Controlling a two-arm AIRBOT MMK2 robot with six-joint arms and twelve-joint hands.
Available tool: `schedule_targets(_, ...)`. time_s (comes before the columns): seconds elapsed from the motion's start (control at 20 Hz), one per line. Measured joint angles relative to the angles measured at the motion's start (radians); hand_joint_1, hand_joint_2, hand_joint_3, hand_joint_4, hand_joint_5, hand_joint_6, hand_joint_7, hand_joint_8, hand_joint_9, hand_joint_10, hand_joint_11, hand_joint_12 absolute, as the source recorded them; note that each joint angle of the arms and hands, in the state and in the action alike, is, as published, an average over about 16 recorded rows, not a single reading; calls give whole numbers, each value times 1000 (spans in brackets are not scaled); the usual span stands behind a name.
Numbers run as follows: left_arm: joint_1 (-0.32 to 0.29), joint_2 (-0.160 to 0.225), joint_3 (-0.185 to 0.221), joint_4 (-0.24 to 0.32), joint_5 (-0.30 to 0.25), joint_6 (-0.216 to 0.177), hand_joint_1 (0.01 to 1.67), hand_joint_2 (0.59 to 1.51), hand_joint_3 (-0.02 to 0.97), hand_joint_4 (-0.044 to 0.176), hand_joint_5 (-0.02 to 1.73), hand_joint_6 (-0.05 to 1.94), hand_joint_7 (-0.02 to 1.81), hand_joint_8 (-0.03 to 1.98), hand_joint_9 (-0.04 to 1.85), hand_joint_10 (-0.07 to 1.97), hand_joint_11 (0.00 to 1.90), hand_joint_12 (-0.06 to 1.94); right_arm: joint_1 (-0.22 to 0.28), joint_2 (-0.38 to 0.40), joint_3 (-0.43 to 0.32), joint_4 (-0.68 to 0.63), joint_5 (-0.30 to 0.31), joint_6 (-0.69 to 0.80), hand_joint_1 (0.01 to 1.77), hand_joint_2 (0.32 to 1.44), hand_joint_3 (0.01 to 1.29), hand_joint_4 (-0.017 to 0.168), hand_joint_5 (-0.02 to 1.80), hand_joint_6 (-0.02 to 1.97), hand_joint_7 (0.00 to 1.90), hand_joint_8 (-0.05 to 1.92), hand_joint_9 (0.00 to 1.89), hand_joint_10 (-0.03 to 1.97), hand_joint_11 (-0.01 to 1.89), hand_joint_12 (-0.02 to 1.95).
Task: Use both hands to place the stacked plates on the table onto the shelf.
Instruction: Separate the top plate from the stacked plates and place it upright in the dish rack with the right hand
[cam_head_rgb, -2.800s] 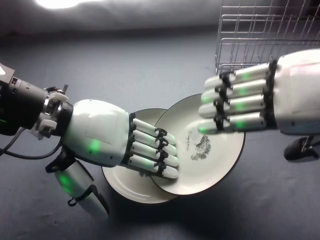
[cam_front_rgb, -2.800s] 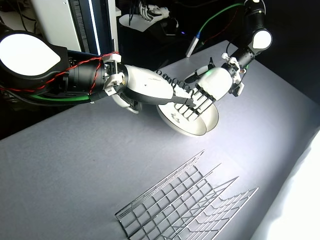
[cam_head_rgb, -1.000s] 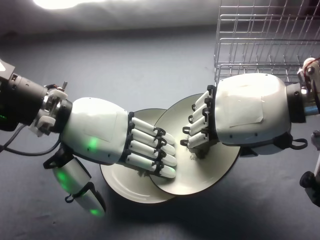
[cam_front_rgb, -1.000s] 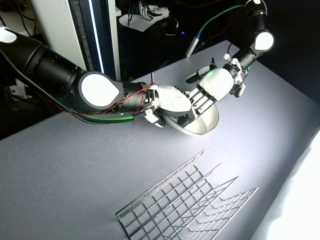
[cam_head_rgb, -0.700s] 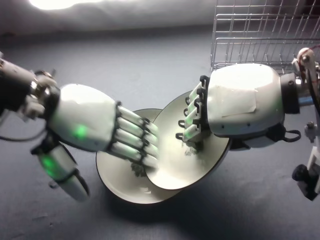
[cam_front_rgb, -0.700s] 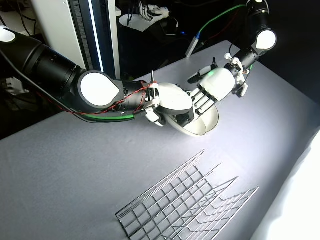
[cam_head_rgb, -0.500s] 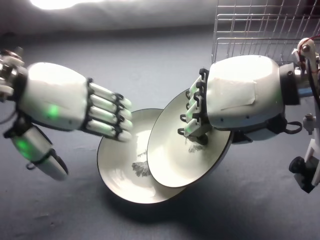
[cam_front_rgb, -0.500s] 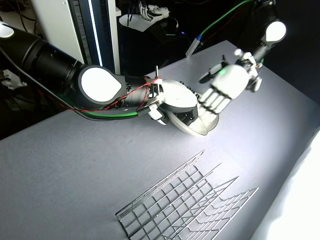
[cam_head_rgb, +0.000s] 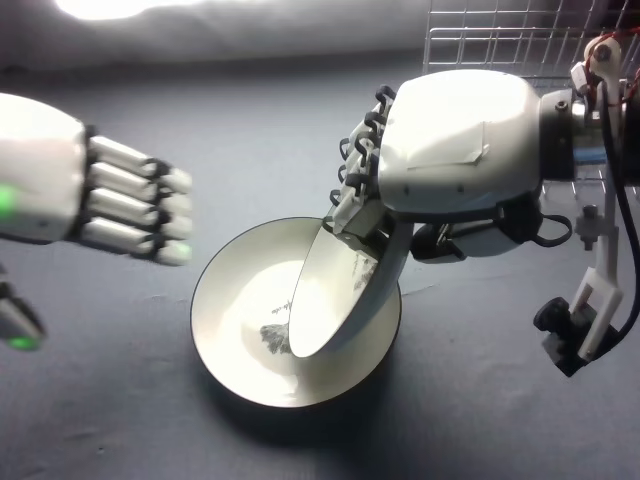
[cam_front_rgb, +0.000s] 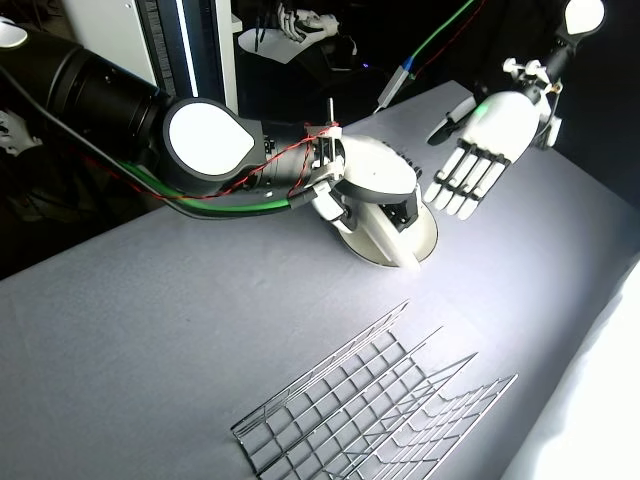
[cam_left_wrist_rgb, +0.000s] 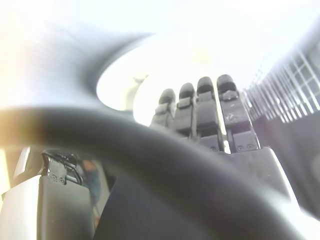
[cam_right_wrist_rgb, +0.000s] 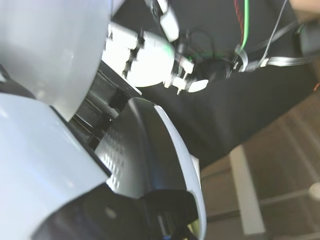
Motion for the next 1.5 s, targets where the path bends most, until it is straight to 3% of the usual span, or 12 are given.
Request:
schedule_targets(0.3,-11,70,10,61,-27,-5,14,1132,17,-2,14,11,14,0,20,4,14,-3,13,5,-11,165,10,-2,1364,1014,13,0,869,1109,916,1030,873,1250,751,1384)
schedule_targets(0.65,-24,108,24,104,-41,-17,14,1134,14,-3,19,10,15,0,19,4,14,-3,37,11,-14,328,19,3,1368,1015,13,-1,882,1098,929,1000,893,1239,764,1397)
schedule_targets(1.05,-46,114,24,130,-47,-34,15,1137,14,-3,19,10,17,0,19,3,14,-3,111,10,-5,497,-34,19,1368,1014,13,-3,884,1058,952,973,907,1232,781,1413)
schedule_targets(1.5,-58,95,28,144,-58,-40,14,1139,15,-3,19,9,17,0,19,2,13,-3,215,-3,23,761,-176,41,1370,1023,13,-7,887,1038,963,981,912,1228,792,1425)
